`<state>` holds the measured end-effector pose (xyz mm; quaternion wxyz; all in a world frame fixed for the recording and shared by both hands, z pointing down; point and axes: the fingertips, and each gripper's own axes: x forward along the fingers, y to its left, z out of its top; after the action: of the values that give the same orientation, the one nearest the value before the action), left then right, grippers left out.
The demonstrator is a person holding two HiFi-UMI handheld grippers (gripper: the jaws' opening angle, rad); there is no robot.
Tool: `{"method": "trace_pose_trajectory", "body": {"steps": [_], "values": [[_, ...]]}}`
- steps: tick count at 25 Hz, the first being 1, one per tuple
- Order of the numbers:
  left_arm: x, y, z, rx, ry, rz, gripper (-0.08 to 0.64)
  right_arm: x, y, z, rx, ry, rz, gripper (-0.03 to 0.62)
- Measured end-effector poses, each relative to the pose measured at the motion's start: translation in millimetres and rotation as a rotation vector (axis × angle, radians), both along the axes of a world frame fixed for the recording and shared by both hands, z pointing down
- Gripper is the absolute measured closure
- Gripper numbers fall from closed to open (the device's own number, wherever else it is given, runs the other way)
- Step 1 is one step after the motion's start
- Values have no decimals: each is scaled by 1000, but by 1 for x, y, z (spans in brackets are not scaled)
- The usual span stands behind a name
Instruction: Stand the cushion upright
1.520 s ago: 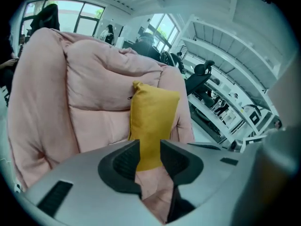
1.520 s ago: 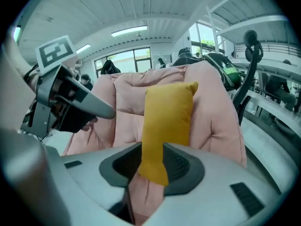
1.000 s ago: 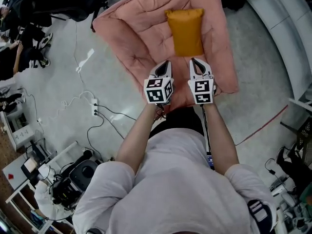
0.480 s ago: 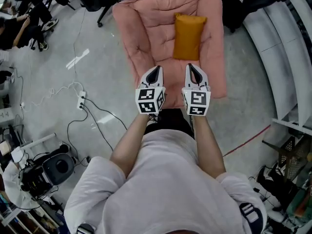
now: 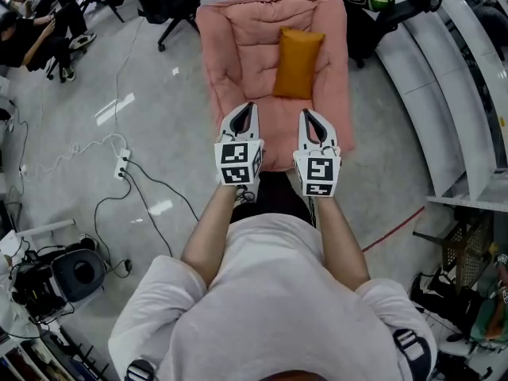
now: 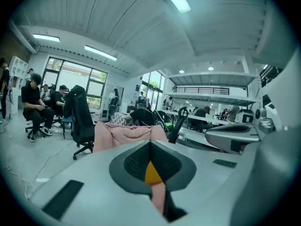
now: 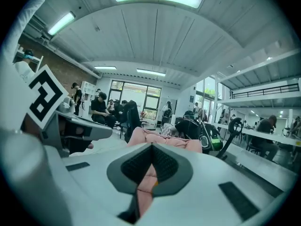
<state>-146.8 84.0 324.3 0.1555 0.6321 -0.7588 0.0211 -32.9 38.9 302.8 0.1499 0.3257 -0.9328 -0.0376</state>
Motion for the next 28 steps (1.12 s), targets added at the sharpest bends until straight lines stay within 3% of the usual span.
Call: {"method": "trace_pose_trajectory", "body": {"steps": [6, 12, 19, 28], "values": [[23, 27, -30, 22, 2, -1, 547, 24, 29, -26, 16, 7, -10, 584], [72, 42, -37, 25, -14, 23, 546, 50, 47, -38, 24, 18, -42, 584], [132, 59, -66, 70, -29, -24, 548, 122, 53, -59, 46, -16, -60, 584], [219, 105, -76, 50, -52, -82, 546, 207, 83, -84, 34, -105, -79, 584]]}}
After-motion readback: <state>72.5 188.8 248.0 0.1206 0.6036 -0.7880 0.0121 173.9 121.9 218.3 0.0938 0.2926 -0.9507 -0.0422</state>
